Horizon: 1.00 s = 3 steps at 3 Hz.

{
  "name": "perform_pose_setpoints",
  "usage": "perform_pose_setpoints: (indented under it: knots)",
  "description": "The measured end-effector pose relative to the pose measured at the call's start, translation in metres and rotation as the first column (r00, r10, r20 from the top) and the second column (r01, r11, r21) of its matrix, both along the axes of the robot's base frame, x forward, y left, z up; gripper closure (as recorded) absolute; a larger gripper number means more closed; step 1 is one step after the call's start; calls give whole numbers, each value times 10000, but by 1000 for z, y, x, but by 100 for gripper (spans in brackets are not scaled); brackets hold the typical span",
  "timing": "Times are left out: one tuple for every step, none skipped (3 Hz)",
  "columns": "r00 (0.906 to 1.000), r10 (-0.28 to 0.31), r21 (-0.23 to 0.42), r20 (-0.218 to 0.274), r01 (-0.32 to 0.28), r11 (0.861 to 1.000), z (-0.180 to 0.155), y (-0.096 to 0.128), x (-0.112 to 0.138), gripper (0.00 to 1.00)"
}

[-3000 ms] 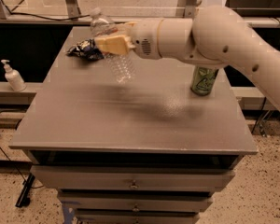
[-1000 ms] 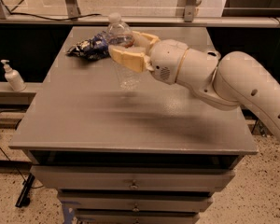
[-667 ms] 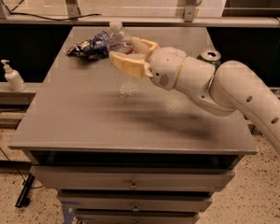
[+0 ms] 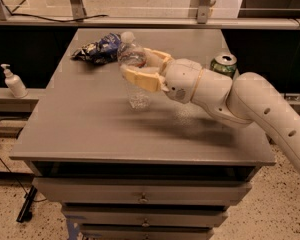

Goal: Place water bottle upright

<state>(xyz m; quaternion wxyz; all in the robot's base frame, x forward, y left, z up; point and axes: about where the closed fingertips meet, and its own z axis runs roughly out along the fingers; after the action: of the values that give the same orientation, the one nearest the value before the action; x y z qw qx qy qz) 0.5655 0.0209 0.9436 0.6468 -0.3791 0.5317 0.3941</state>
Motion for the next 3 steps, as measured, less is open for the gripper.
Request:
perform_pose_setpoints:
  knots:
    - [9998,179,-93,48,-178,9998,-3,-1,-3,36]
    - [9995,307,-189,7,-307,9994,-6,0,-3,13]
    - [9994,347,-253,-77,-349,9991,-9,1,-3,0]
